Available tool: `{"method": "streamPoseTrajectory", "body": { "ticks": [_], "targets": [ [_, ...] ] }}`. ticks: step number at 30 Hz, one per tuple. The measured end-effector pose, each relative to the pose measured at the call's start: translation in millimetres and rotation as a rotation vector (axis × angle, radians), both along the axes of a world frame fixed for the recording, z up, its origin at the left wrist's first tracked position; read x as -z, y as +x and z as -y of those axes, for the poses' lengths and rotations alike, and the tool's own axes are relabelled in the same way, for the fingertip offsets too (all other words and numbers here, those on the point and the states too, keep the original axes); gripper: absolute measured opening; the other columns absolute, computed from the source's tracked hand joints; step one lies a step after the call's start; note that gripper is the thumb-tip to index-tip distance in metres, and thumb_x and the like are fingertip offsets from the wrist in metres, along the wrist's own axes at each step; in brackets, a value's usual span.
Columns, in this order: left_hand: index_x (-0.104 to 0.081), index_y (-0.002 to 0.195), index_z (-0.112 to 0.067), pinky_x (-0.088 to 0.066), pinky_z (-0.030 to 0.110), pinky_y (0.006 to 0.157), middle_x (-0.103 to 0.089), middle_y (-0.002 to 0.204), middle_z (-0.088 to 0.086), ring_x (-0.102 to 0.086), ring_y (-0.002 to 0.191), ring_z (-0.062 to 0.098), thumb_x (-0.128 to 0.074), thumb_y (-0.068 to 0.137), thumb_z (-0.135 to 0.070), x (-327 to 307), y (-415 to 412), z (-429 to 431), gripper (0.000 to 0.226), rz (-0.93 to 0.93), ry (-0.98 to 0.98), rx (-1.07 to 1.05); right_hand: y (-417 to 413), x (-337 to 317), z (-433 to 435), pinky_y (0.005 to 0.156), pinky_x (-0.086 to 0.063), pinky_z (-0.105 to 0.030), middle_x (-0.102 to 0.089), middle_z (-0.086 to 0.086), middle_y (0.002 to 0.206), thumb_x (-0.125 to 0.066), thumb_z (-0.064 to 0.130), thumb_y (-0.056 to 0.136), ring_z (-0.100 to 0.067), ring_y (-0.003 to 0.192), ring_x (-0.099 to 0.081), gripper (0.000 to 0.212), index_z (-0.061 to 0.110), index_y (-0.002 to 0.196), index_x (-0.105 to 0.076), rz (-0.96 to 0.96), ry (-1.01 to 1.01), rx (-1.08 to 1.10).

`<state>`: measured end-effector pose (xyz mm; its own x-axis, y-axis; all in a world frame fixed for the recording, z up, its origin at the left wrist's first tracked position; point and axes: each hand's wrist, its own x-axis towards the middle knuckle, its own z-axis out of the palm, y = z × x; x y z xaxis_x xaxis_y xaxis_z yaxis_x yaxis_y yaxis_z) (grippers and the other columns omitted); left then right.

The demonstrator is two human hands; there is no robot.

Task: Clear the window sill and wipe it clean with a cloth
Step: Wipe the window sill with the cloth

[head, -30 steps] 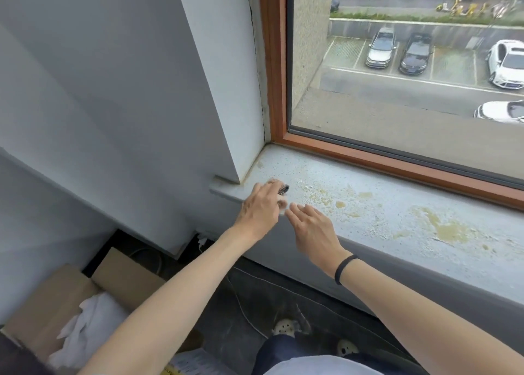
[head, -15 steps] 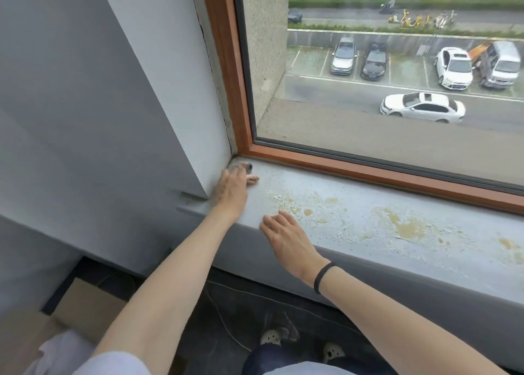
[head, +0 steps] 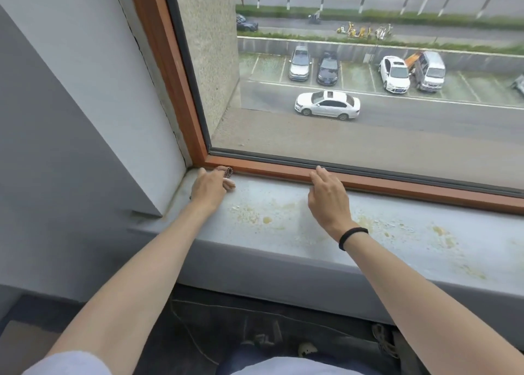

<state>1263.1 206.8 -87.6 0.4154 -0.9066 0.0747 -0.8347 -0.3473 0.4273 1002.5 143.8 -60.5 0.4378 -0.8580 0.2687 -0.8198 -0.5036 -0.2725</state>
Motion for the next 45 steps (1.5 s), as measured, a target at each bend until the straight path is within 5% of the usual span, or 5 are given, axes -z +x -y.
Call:
{"method": "streamPoseTrajectory", "body": {
  "ticks": [6, 11, 17, 22, 45],
  "targets": [
    [-0.050, 0.133, -0.035, -0.042, 0.035, 0.082, -0.053, 0.092, -0.002, -0.048, 0.099, 0.025, -0.035, 0.086, 0.007, -1.1, -1.9, -8.7, 0.065, -0.074, 0.161, 0.377, -1.6, 10.0, 4.7, 0.117, -0.015, -0.036, -0.034, -0.011, 0.150, -0.036, 0.022, 0.100, -0.024, 0.141, -0.027, 0.047, 0.006, 0.143, -0.033, -0.121, 0.084, -0.062],
    [-0.062, 0.120, -0.024, -0.045, 0.034, 0.084, -0.068, 0.104, 0.005, -0.055, 0.096, 0.029, -0.037, 0.087, 0.004, 6.6, 32.7, -8.3, 0.049, -0.022, 0.032, -0.028, -15.9, 11.6, 16.5, 0.119, -0.009, -0.038, -0.015, -0.012, 0.157, -0.031, 0.031, 0.101, -0.023, 0.146, -0.012, 0.055, 0.006, 0.149, -0.018, -0.265, 0.212, -0.075],
    [-0.048, 0.134, -0.022, -0.046, 0.038, 0.072, -0.061, 0.123, -0.005, -0.040, 0.091, 0.022, -0.056, 0.090, -0.010, -1.7, -15.3, -16.7, 0.046, 0.100, 0.079, 0.318, -16.8, 4.8, 26.9, 0.119, -0.010, -0.037, -0.016, -0.016, 0.156, -0.024, 0.009, 0.097, -0.026, 0.145, -0.014, 0.053, 0.003, 0.149, -0.015, -0.433, 0.116, -0.143],
    [-0.056, 0.117, -0.006, -0.041, 0.038, 0.079, -0.064, 0.115, 0.010, -0.043, 0.101, 0.027, -0.034, 0.098, -0.009, -4.9, 0.9, -9.4, 0.030, 0.232, 0.119, -0.147, -17.2, -0.3, 26.9, 0.119, -0.010, -0.035, -0.013, -0.016, 0.156, -0.027, 0.001, 0.093, -0.026, 0.145, -0.013, 0.058, 0.002, 0.149, -0.013, -0.448, 0.138, -0.159],
    [-0.056, 0.121, -0.014, -0.035, 0.027, 0.070, -0.048, 0.106, 0.006, -0.041, 0.092, 0.019, -0.051, 0.091, -0.013, -11.0, -54.6, 12.5, 0.030, 0.299, 0.109, 0.089, -19.5, 0.3, 22.6, 0.115, -0.025, -0.033, -0.022, -0.018, 0.154, -0.033, -0.005, 0.089, -0.031, 0.141, -0.020, 0.061, 0.000, 0.148, -0.017, -0.362, 0.098, -0.188]
  ]
}}
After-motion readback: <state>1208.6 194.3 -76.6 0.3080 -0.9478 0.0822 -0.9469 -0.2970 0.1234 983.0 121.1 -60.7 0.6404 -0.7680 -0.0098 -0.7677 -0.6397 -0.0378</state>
